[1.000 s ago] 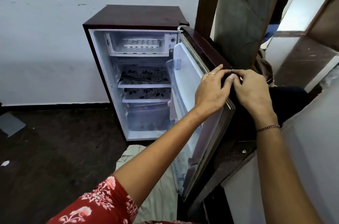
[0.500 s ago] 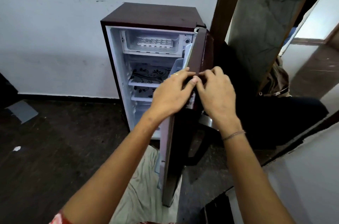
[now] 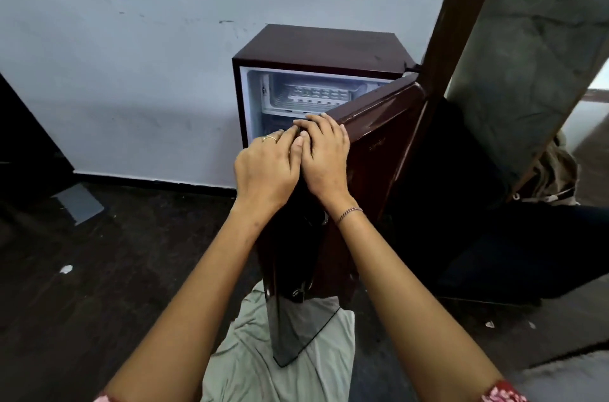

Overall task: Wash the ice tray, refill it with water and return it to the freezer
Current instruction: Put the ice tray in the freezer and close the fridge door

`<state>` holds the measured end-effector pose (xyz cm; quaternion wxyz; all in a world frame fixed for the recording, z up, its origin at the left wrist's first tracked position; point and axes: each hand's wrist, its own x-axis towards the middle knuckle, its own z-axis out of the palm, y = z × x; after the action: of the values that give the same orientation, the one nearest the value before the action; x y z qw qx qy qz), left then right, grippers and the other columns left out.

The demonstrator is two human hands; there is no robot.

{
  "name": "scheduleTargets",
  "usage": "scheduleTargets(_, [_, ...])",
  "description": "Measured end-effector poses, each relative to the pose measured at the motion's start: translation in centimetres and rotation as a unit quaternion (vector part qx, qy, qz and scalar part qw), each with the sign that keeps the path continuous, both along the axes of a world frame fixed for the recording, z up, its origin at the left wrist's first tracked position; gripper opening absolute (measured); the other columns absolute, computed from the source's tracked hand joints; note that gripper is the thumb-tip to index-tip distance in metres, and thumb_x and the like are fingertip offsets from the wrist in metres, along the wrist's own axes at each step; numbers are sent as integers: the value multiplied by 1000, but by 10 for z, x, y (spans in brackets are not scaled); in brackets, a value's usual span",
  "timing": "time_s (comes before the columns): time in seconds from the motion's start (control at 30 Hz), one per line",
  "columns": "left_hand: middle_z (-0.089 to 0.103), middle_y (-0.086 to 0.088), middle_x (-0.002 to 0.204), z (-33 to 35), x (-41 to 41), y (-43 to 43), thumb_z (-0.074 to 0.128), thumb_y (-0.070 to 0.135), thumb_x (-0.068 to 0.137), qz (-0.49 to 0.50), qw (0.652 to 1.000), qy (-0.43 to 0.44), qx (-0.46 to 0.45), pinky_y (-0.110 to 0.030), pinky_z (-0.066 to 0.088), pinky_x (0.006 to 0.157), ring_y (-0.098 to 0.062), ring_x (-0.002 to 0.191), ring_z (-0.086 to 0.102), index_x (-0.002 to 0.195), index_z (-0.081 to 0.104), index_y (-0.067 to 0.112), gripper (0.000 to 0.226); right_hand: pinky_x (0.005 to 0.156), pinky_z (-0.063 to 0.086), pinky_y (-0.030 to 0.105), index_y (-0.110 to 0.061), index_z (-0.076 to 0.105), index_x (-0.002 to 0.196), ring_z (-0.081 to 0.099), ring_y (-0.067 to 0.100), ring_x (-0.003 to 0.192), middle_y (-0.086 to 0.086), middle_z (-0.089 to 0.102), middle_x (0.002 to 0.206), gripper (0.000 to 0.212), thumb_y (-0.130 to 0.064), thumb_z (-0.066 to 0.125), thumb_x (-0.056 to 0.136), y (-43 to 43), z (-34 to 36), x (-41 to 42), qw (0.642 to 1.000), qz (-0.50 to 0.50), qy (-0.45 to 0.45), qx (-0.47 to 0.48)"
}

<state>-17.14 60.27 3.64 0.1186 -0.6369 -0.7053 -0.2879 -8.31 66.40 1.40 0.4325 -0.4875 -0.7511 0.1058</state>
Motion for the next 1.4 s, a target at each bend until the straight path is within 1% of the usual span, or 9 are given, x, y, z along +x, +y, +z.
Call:
scheduleTargets(0.27, [70, -5, 103, -7, -82, 64, 39, 34, 95, -1, 999, 4, 44, -37, 48, 67, -30, 93, 62, 113, 64, 22, 34, 112, 11, 37, -17, 58, 126, 33, 20, 136, 1, 53, 136, 58, -41, 18, 91, 49, -7, -65, 999, -17, -26, 44])
scheduleTargets(0.5, [62, -4, 119, -14, -125, 115, 33, 33, 96, 36, 997, -25, 57, -38, 47, 71, -26, 108, 55, 106, 64, 15, 37, 112, 12, 35, -13, 55, 128, 33, 18, 136, 3, 51, 137, 53, -40, 24, 95, 90, -10, -103, 997, -9, -36, 67])
scheduleTargets(0.67, [55, -10, 129, -22, -146, 149, 32, 31, 97, 39, 994, -48, 86, -38, 47, 82, -27, 115, 51, 110, 61, 12, 37, 119, 15, 41, -9, 38, 140, 19, 24, 143, 9, 30, 149, 49, -23, 50, 95, 97, -63, -100, 991, 23, 5, 129])
scheduleTargets(0.8, [44, -12, 136, -36, -149, 165, 34, 35, 98, 51, 981, -150, 109, -37, 42, 95, -27, 123, 43, 124, 52, 12, 39, 111, 22, 19, -10, 39, 137, 31, 9, 126, 4, 33, 136, 52, -31, 56, 92, 86, -119, -105, 994, -5, 109, 7])
scheduleTargets(0.9, [30, -12, 149, -58, -147, 164, 35, 38, 99, 25, 969, -227, 97, -34, 27, 110, -27, 136, 28, 144, 31, 23, 48, 91, 40, 17, -20, 48, 124, 51, 0, 106, 0, 54, 121, 37, -41, 51, 94, 93, -141, -108, 951, 118, 196, -206])
scheduleTargets(1.0, [19, -9, 155, -91, -144, 147, 41, 43, 96, 1, 969, -238, 73, -30, 9, 114, -21, 143, 15, 150, 8, 28, 65, 91, 42, 12, -14, 47, 132, 52, 9, 120, 2, 56, 131, 74, -69, 40, 84, 95, -158, -114, 924, 206, 122, -299])
scheduleTargets(1.17, [48, -2, 128, -135, -145, 130, 50, 56, 84, -8, 911, -409, 52, -29, 49, 91, -10, 113, 51, 133, 40, 19, 62, 81, 35, -2, -6, 41, 133, 49, 3, 111, -13, 48, 115, 50, -25, 61, 91, 109, -169, -122, 912, 239, 60, -328])
scheduleTargets(1.3, [64, 6, 101, -143, -152, 131, 57, 35, 86, -85, 863, -498, 0, -17, 52, 76, -13, 94, 66, 103, 55, 27, 19, 87, 51, 27, -11, 50, 127, 60, 7, 94, 0, 65, 109, 42, -28, 62, 90, 120, -190, -131, 906, 228, 39, -355])
scheduleTargets(1.4, [68, 8, 96, -148, -161, 137, 56, 11, 90, -134, 841, -523, -32, -11, 49, 77, -4, 93, 67, 102, 60, 24, 17, 81, 49, 21, -12, 56, 123, 61, -3, 84, 4, 68, 107, 37, -26, 63, 89, 130, -200, -134, 907, 223, 27, -357])
